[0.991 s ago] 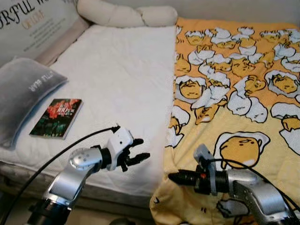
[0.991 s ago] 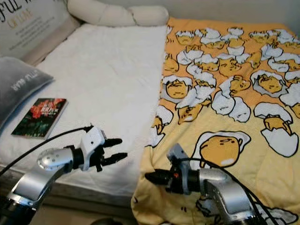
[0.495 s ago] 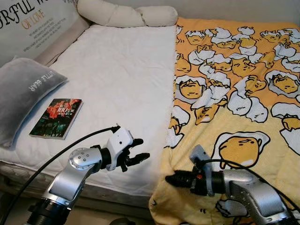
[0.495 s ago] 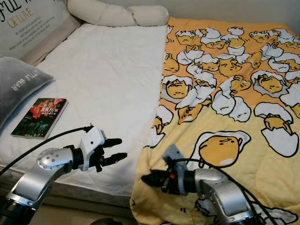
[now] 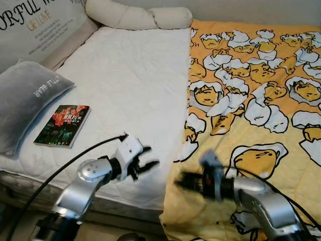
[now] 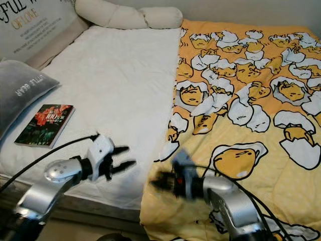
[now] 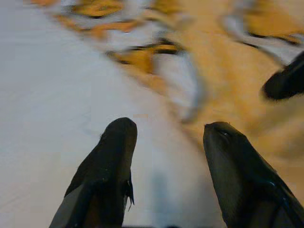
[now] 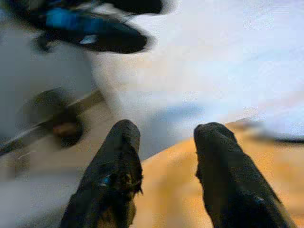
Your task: Clean up the room
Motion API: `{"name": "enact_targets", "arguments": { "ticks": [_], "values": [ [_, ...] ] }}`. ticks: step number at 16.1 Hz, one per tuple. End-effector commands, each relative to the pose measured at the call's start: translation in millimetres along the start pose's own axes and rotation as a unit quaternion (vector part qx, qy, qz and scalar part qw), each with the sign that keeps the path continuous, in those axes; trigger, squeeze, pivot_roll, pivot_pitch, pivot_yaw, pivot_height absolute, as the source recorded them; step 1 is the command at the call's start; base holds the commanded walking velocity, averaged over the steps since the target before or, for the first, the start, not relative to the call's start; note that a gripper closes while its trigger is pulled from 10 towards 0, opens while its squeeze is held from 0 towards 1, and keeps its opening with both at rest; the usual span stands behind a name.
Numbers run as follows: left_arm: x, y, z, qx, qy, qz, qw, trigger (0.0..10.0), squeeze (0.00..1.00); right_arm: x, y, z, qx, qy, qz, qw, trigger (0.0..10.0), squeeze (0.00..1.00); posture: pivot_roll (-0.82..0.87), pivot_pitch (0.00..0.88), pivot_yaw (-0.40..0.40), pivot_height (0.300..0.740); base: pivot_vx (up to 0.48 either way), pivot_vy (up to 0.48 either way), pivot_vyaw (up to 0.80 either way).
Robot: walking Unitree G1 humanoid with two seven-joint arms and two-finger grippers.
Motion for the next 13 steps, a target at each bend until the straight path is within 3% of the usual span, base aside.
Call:
{"name": "enact_targets", "arguments": {
  "ticks": [1, 3, 4, 5, 6, 7, 8, 13],
  "values": [
    [0.3, -5.2, 17.9, 0.091, -0.012, -0.014, 0.996, 10.0, 0.0, 9.7, -5.1, -16.7, -0.099, -0.022, -0.036, 0.994, 10.0, 1.0, 0.01, 0.0, 0.055, 0.74, 0.0, 0.0, 0.0],
    [-2.0, -9.3, 20.5, 0.137, -0.03, -0.025, 0.99, 10.0, 0.0, 11.8, -8.0, -23.1, -0.162, -0.001, -0.076, 0.984, 10.0, 1.0, 0.01, 0.0, 0.053, 0.74, 0.0, 0.0, 0.0],
    [-3.6, -11.6, 21.0, 0.158, -0.039, -0.027, 0.986, 10.0, 0.0, 9.1, -12.4, -28.6, -0.217, 0.01, -0.098, 0.971, 10.0, 1.0, 0.01, 0.0, 0.054, 0.74, 0.0, 0.0, 0.0],
    [-6.4, -15.3, 21.4, 0.178, -0.049, -0.028, 0.982, 10.0, 0.0, 4.2, -18.5, -34.3, -0.275, 0.049, -0.127, 0.952, 10.0, 1.0, 0.01, 0.0, 0.056, 0.74, 0.0, 0.0, 0.0],
    [-9.5, -18.9, 21.6, 0.193, -0.053, -0.026, 0.98, 10.0, 0.0, 2.1, -21.8, -33.9, -0.291, 0.073, -0.151, 0.942, 10.0, 1.0, 0.0, 0.0, 0.057, 0.74, 0.0, 0.0, 0.0],
    [-13.9, -23.8, 21.3, 0.207, -0.057, -0.024, 0.976, 10.0, 0.0, -1.4, -23.1, -29.9, -0.307, 0.075, -0.16, 0.935, 10.0, 0.77, 0.0, 0.0, 0.058, 0.74, 0.0, 0.382, 0.0],
    [-18.5, -29.1, 20.2, 0.218, -0.06, -0.021, 0.974, 10.0, 0.0, -7.4, -19.2, -25.8, -0.313, 0.07, -0.148, 0.935, 10.0, 0.0, 0.01, 0.0, 0.054, 0.74, 0.0, 0.442, -0.77],
    [-21.9, -37.8, 19.6, 0.231, -0.057, -0.014, 0.971, 10.0, 0.0, -16.4, -14.9, -24.6, -0.34, 0.077, -0.141, 0.926, 10.0, 0.0, 0.03, 0.0, 0.033, 0.74, 0.0, 0.444, -0.75]
  ]
}}
Point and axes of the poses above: a point about 5 cm out from each wrist's last joint towards the gripper, its own y axis pointing out of the wrist towards the gripper, its own x axis along the axis of the wrist's last joint, z = x × y, the point moved 1 cm from there along y, pointing out of the wrist towards the gripper, and after that the axes turned 2 degrees about y, right-handed, at the moved point
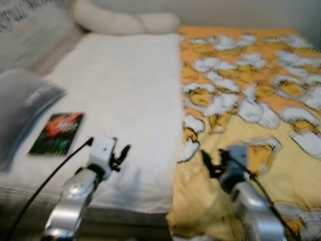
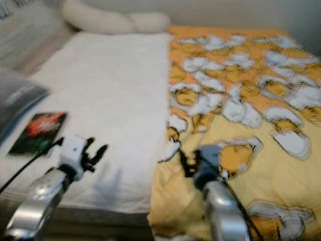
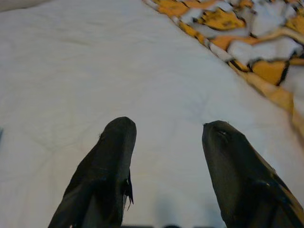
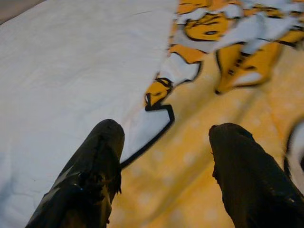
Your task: Clean up the room
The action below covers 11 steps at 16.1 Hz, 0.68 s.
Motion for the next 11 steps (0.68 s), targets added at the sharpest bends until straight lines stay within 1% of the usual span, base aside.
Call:
{"name": "enact_targets", "arguments": {
  "ticks": [1, 4, 5, 6, 7, 8, 9, 11],
  "values": [
    [8.1, 3.3, -1.8, -0.003, 0.007, -0.012, 1.0, 10.0, 0.0, -2.6, -1.8, -8.2, -0.018, -0.009, 0.003, 1.0, 10.0, 0.0, 0.03, 0.0, 0.035, 0.74, 0.0, 0.442, -0.73],
    [12.9, 7.0, -1.4, -0.007, 0.01, -0.018, 1.0, 10.0, 0.0, -3.4, -1.1, -11.1, -0.038, -0.005, -0.001, 0.999, 10.0, 0.0, 0.03, 0.0, 0.046, 0.74, 0.0, 0.469, -0.65],
    [13.8, 8.2, -1.4, -0.008, 0.01, -0.018, 1.0, 10.0, 0.0, -3.7, -1.1, -12.4, -0.044, -0.008, -0.001, 0.999, 10.0, 0.0, 0.03, 0.0, 0.046, 0.74, 0.0, 0.0, -0.44],
    [15.6, 9.1, -2.3, -0.01, 0.025, -0.021, 0.999, 10.0, 0.0, -4.1, -1.0, -13.6, -0.047, -0.009, 0.0, 0.999, 10.0, 0.0, 0.02, 0.0, 0.05, 0.74, 0.0, 0.0, 0.0],
    [15.8, 10.3, -3.3, -0.009, 0.03, -0.021, 0.999, 10.0, 0.0, -4.6, -0.7, -14.0, -0.048, -0.01, 0.0, 0.999, 10.0, 0.0, 0.02, 0.0, 0.051, 0.74, 0.0, -0.48, 0.0],
    [15.6, 11.1, -3.8, -0.009, 0.028, -0.02, 0.999, 10.0, 0.0, -5.0, -0.2, -13.9, -0.048, -0.01, 0.001, 0.999, 10.0, 0.0, 0.02, 0.0, 0.049, 0.74, 0.0, -0.48, 0.0],
    [15.8, 12.2, -4.3, -0.008, 0.023, -0.021, 0.999, 10.0, 0.0, -5.7, 0.7, -13.4, -0.047, -0.012, 0.004, 0.999, 10.0, 0.0, 0.02, 0.0, 0.048, 0.74, 0.0, -0.247, 0.0],
    [14.6, 13.4, -4.4, -0.005, 0.02, -0.015, 1.0, 10.0, 0.0, -6.3, 1.5, -13.6, -0.044, -0.017, 0.008, 0.999, 10.0, 0.0, 0.02, 0.0, 0.044, 0.74, 0.0, 0.0, 0.0]
  ]
}}
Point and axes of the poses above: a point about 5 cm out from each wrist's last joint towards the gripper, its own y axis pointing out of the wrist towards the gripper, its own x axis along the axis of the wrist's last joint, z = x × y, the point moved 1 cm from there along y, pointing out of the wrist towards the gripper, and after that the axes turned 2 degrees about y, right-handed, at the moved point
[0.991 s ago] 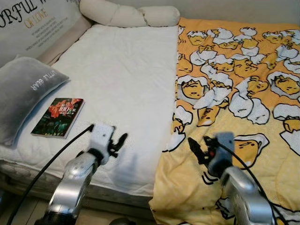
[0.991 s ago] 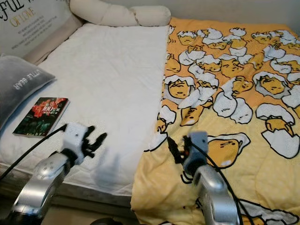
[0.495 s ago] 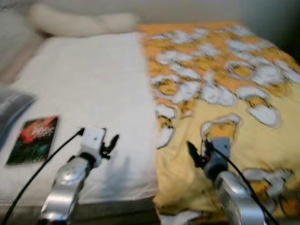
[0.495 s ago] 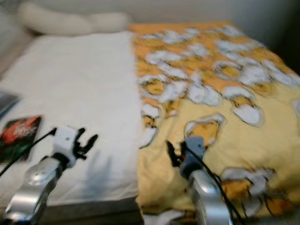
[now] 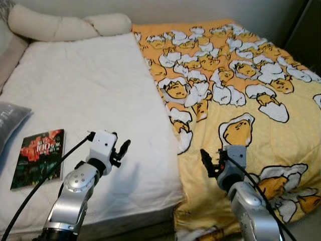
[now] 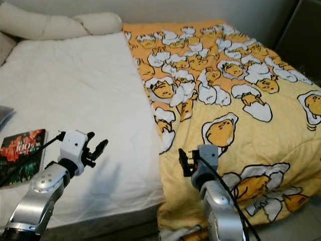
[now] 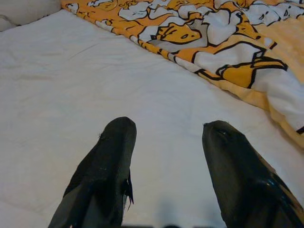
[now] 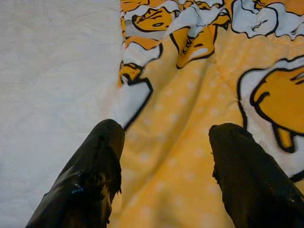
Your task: Clean up the room
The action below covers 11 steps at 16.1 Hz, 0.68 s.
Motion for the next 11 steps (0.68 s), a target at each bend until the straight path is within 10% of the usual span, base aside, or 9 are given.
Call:
{"name": "enact_targets", "arguments": {
  "ticks": [1, 6, 11],
  "values": [
    [-1.5, 2.0, -3.5, -0.005, 0.001, 0.006, 1.0, 10.0, 0.0, -5.2, -1.0, -5.6, -0.009, -0.01, 0.011, 1.0, 10.0, 0.0, 0.02, 0.0, 0.042, 0.74, 0.0, 0.0, 0.0],
    [-3.2, 0.7, -10.1, -0.024, 0.005, 0.007, 1.0, 10.0, 0.0, -23.3, 11.6, -16.7, -0.012, -0.09, 0.103, 0.991, 10.0, 0.0, 0.03, 0.0, 0.031, 0.74, 0.0, 0.0, 0.0],
    [0.8, 6.6, -11.9, -0.015, 0.002, -0.003, 1.0, 10.0, 0.0, 1.4, 25.7, -20.3, -0.02, -0.066, 0.054, 0.996, 10.0, 0.0, 0.03, 0.0, 0.032, 0.74, 0.0, 0.0, 0.0]
  ]
}}
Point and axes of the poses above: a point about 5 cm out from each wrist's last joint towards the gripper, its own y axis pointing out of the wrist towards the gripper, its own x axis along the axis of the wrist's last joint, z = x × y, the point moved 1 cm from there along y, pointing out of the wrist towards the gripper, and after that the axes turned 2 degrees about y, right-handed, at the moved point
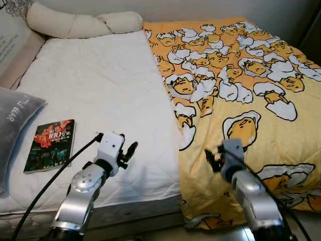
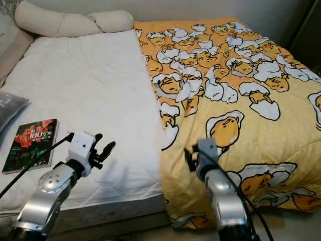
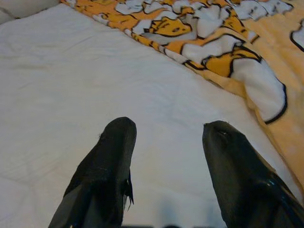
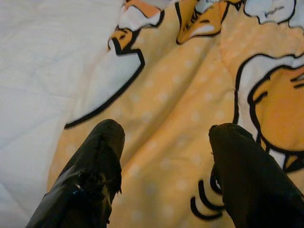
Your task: Clean up the room
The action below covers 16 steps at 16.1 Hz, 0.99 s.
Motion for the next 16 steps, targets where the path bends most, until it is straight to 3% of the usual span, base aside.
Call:
{"name": "enact_targets", "arguments": {
  "ticks": [1, 4, 9, 16],
  "values": [
    [0.2, 2.8, 4.3, 0.02, 0.007, 0.001, 1.0, 10.0, 0.0, -3.7, 0.2, -0.2, -0.003, -0.004, 0.006, 1.0, 10.0, 0.0, 0.03, 0.0, 0.034, 0.74, 0.0, 0.0, 0.0],
    [4.5, 5.4, 4.6, 0.033, 0.007, -0.013, 0.999, 10.0, 0.0, 5.3, -2.9, -0.3, -0.016, 0.005, -0.03, 0.999, 10.0, 0.0, 0.02, 0.0, 0.036, 0.74, 0.0, 0.0, 0.0],
    [12.6, 10.4, 15.5, 0.094, -0.028, -0.032, 0.995, 10.0, 0.0, 29.8, -9.9, 8.1, -0.028, -0.006, -0.106, 0.994, 10.0, 0.0, 0.01, 0.0, 0.035, 0.74, 0.0, -0.446, 0.0],
    [15.2, 8.6, 22.2, 0.13, -0.034, -0.042, 0.99, 10.0, 0.0, 30.5, -12.4, 4.8, -0.048, 0.015, -0.119, 0.992, 10.0, 0.0, 0.01, 0.0, 0.034, 0.74, 0.0, -0.48, 0.0]
  ]
}}
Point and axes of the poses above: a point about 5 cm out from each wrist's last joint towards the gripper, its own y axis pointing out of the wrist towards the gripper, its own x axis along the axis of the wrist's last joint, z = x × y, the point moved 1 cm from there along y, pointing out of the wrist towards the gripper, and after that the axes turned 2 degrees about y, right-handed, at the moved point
